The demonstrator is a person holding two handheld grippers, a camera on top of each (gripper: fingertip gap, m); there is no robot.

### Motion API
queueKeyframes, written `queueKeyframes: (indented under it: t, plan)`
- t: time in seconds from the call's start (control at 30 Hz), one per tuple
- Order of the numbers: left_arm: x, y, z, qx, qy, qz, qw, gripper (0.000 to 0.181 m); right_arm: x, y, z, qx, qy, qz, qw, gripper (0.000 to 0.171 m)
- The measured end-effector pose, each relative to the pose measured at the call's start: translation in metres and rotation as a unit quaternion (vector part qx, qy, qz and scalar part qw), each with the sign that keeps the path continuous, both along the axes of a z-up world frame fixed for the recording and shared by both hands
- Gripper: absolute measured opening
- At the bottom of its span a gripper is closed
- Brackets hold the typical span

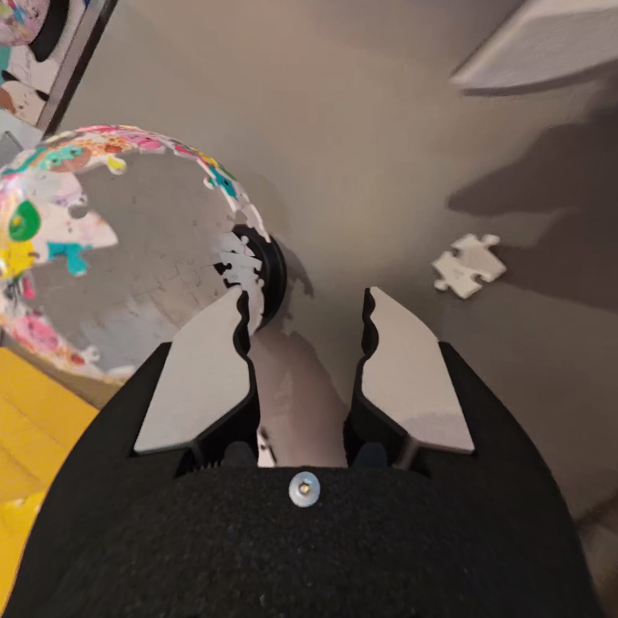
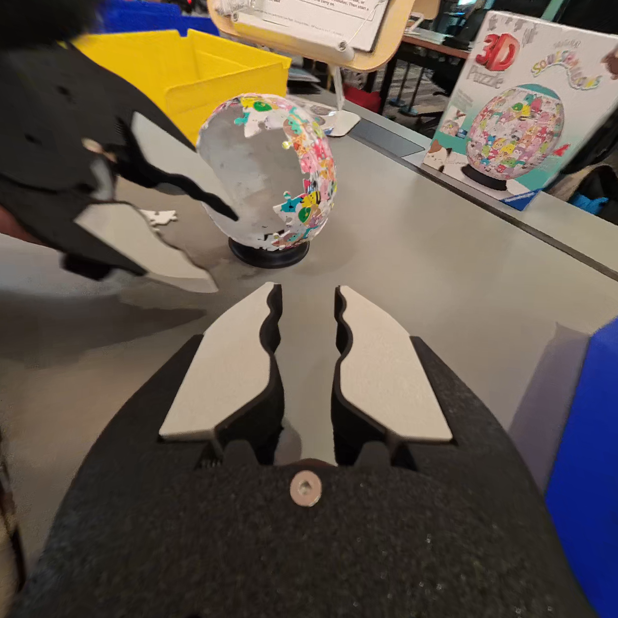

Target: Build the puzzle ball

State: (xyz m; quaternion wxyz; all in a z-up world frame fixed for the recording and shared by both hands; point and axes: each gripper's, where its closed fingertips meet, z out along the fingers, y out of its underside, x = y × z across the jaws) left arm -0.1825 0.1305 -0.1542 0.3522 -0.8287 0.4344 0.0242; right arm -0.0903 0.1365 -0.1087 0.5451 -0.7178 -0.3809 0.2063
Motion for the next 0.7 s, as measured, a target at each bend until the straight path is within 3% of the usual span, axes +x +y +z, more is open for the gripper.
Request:
queueKeyframes:
  t: [0.03,0.1,0.17,0.27,0.3,0.37,0.43,0.5,0.7]
  plan:
    - [0.001,-0.013,0.006,-0.014,-0.026,-0.013,0.999,0.065,-0.006,0.005,-0.002,-0.007,-0.011,0.026,1.0,0.036]
    - [-0.002,-0.037,0.021,-0.058,-0.091,-0.026,0.994,0.066,-0.02,0.012,-0.012,-0.047,-0.052,0.1,0.993,0.069]
    - [-0.021,-0.047,0.03,-0.111,-0.127,-0.007,0.986,0.076,-0.027,0.019,-0.014,-0.072,-0.101,0.162,0.979,0.043]
    - [-0.055,-0.035,0.039,-0.139,-0.136,0.009,0.981,0.077,-0.038,0.029,0.003,-0.08,-0.149,0.245,0.955,0.067]
    - [-0.062,-0.029,0.04,-0.144,-0.14,0.01,0.98,0.077,-0.037,0.039,0.008,-0.074,-0.182,0.253,0.947,0.063]
    - [-0.071,-0.019,0.032,-0.173,-0.142,0.007,0.975,0.08,-0.04,0.052,0.017,-0.069,-0.217,0.273,0.935,0.076]
    - [-0.078,-0.012,0.018,-0.201,-0.123,0.005,0.972,0.086,-0.043,0.056,0.018,-0.08,-0.251,0.314,0.912,0.063]
    - [-0.082,-0.006,0.008,-0.213,-0.117,-0.003,0.97,0.085,-0.04,0.064,0.004,-0.084,-0.296,0.356,0.882,0.075]
    - [-0.097,0.005,-0.012,-0.253,-0.045,-0.005,0.966,0.084,-0.054,0.093,-0.049,-0.159,-0.356,0.428,0.815,0.066]
